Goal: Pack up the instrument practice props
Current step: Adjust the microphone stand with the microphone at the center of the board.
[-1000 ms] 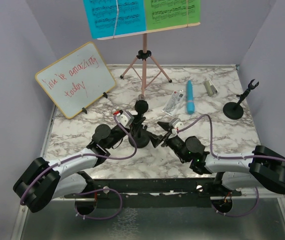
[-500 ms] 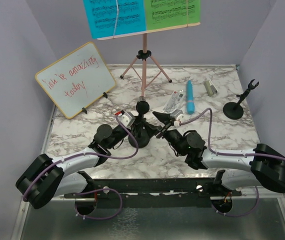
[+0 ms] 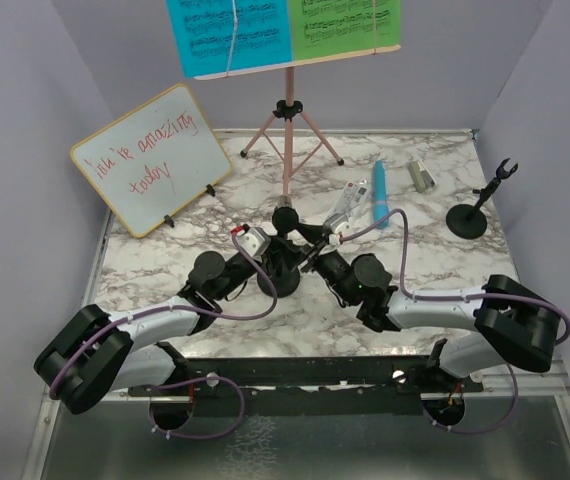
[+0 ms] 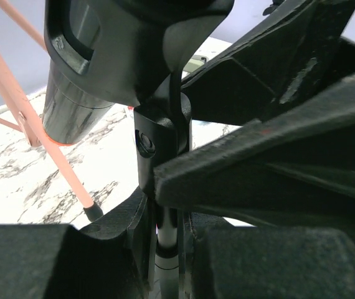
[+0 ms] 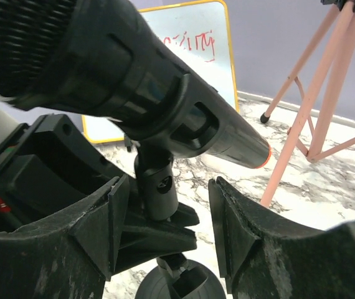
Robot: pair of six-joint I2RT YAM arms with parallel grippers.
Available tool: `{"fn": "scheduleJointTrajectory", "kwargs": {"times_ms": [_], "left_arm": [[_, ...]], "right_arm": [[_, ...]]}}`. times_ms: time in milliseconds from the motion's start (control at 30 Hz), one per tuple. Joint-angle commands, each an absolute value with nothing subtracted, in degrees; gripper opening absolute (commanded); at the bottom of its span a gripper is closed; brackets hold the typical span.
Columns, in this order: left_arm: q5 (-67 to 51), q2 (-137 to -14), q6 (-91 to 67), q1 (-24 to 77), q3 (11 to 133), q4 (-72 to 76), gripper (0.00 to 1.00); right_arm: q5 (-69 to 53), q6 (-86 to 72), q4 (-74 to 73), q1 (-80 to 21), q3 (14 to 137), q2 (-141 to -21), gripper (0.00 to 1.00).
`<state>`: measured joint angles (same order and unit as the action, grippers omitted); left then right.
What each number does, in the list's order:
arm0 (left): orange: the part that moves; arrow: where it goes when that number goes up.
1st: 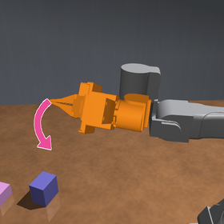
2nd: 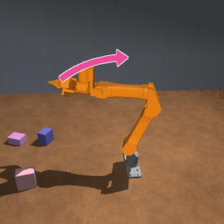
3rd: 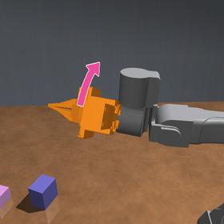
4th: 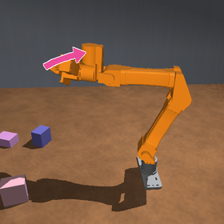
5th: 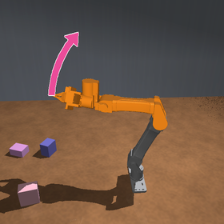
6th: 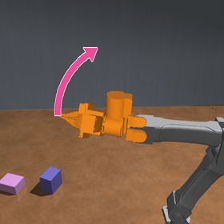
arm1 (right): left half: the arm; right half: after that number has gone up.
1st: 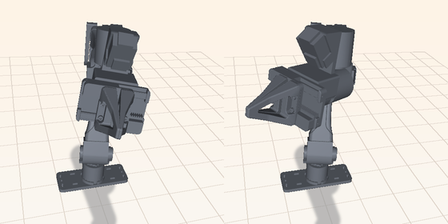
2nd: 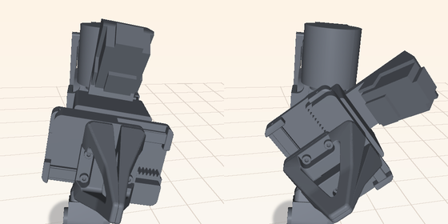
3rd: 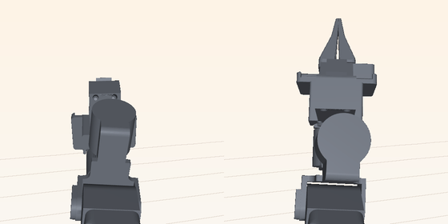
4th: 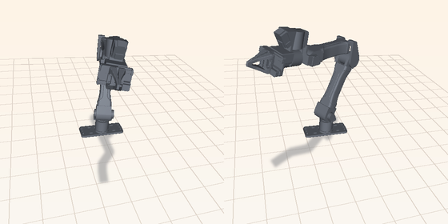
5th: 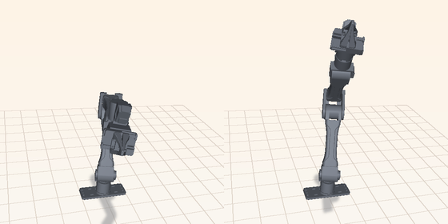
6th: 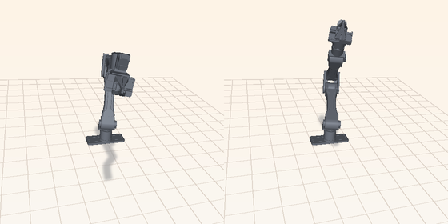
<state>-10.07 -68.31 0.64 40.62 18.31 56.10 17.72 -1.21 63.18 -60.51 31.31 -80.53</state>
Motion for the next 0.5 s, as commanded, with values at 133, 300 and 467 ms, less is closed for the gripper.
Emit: {"fn": "scheduleJointTrajectory", "kwargs": {"times_ms": [133, 300, 467], "left_arm": [[-13.32, -67.28, 0.23, 41.04, 16.60, 58.53, 0.00], [-14.05, -66.53, 0.26, 41.03, 15.72, 58.53, 0.00], [-13.02, -64.68, -1.61, 41.01, 14.60, 58.26, 0.11]], "right_arm": [[16.46, -3.50, 64.43, -59.19, 34.06, -84.38, 0.54], [14.99, -4.22, 65.18, -58.43, 34.07, -85.59, 0.45], [10.52, -4.12, 65.21, -57.16, 32.56, -84.77, 0.23]]}}
